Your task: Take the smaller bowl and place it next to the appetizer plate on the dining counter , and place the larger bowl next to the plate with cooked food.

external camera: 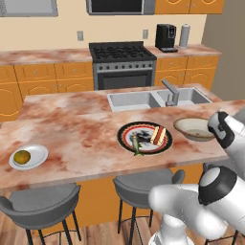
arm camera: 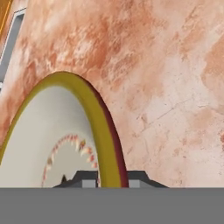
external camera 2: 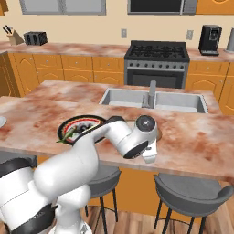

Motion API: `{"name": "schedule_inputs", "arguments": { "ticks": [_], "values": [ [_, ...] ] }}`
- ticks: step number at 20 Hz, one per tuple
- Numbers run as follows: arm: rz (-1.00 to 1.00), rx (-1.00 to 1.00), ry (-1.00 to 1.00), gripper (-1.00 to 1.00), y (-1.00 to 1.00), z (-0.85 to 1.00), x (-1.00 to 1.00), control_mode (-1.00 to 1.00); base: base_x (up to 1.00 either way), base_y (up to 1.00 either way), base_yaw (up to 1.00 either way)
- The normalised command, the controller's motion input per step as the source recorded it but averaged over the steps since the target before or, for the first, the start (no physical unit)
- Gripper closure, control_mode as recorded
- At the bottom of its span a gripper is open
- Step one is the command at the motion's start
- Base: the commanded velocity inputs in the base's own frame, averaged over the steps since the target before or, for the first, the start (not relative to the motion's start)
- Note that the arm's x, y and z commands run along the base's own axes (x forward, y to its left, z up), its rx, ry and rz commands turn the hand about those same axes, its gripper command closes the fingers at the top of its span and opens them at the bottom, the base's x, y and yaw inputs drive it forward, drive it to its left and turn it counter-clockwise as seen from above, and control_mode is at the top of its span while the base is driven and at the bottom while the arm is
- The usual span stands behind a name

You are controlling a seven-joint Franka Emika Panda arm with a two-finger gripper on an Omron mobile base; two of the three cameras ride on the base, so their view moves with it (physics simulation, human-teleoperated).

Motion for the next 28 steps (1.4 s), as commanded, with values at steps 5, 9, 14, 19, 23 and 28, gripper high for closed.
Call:
{"name": "schedule_inputs", "arguments": {
  "ticks": [5, 9, 14, 19, 23, 28],
  "values": [
    [0.00, -0.01, -0.03, 1.00, 0.28, -0.03, -0.02, -1.00, 0.00, 0.00, 0.00],
    [0.00, -0.05, -0.04, 1.00, 0.43, 0.00, -0.05, -1.00, 0.00, 0.00, 0.00],
    [0.00, -0.01, 0.00, -1.00, -0.17, 0.00, 0.00, -1.00, 0.00, 0.00, 0.00],
    [0.00, 0.00, 0.05, -1.00, -0.32, 0.41, 0.00, -1.00, 0.00, 0.00, 0.00],
    [0.05, 0.00, 0.04, -1.00, 0.00, 0.73, -0.22, -1.00, 0.00, 0.00, 0.00],
    [0.17, -0.07, 0.02, -1.00, 0.12, 0.21, -0.91, -1.00, 0.00, 0.00, 0.00]
  ]
}}
